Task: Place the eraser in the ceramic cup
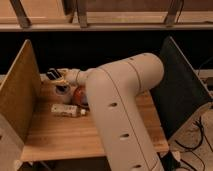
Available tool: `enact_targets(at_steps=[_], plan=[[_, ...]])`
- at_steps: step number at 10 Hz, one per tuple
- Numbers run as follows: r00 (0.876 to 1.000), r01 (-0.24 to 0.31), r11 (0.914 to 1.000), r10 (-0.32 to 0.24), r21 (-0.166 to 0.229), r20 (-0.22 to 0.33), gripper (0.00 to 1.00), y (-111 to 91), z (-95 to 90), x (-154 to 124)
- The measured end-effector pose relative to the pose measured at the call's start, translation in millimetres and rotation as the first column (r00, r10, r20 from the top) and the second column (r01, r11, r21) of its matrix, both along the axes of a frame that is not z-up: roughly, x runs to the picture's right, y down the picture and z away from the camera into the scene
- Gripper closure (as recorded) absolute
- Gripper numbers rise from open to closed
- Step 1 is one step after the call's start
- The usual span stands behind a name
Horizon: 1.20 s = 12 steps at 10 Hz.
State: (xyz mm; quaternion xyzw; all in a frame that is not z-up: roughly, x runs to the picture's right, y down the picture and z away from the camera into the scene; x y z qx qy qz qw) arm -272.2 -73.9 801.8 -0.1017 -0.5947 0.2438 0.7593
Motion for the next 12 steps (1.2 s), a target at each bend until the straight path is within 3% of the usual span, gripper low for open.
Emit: enact_targets(at_steps=[4, 6, 12], plan=[[1.000, 0.000, 1.0000, 0.000, 0.000, -0.001, 0.36, 0.1, 0.2, 0.3], [1.000, 0.000, 1.0000, 0.000, 0.000, -0.001, 0.22, 0.1, 0.3, 0.4], [1.000, 0.000, 1.0000, 0.000, 0.000, -0.001, 0.20, -0.1, 0.4, 0.7]])
